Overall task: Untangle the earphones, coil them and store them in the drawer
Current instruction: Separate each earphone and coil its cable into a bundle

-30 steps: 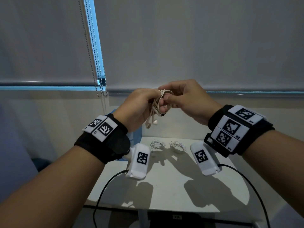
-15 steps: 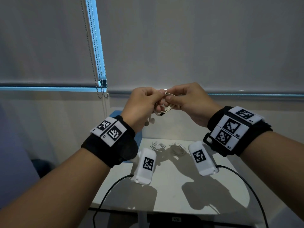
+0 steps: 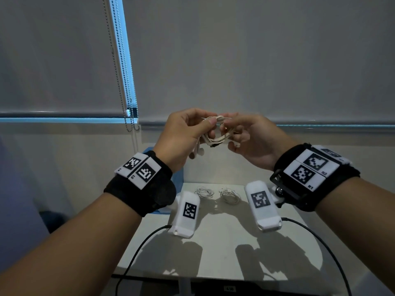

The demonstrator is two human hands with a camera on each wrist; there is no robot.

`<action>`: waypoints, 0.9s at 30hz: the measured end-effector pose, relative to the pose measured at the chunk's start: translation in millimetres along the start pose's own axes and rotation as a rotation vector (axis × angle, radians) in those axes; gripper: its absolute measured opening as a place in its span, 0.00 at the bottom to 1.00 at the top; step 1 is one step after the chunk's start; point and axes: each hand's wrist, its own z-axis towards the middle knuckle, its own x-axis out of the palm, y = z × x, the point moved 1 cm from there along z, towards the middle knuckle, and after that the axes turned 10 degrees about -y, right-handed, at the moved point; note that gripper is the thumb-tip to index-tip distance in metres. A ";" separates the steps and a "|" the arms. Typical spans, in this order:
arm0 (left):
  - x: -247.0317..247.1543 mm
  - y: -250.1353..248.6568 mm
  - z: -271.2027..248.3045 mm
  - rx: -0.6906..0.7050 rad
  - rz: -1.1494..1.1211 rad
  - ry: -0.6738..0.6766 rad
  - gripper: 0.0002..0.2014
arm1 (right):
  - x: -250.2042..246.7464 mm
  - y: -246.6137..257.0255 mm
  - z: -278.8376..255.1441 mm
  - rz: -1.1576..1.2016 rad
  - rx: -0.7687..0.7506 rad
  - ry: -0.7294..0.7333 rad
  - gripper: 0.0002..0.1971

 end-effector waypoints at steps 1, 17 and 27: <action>0.8 -0.5 -1.0 0.017 0.010 0.002 0.07 | -0.7 0.6 -0.9 -0.035 -0.023 -0.010 0.09; 11.1 7.6 5.6 -0.093 -0.109 0.118 0.12 | -17.2 -5.9 -6.5 -0.147 0.092 0.105 0.04; 14.9 9.7 1.9 0.078 0.222 0.066 0.10 | -14.9 -11.7 -12.0 -0.321 0.006 0.095 0.04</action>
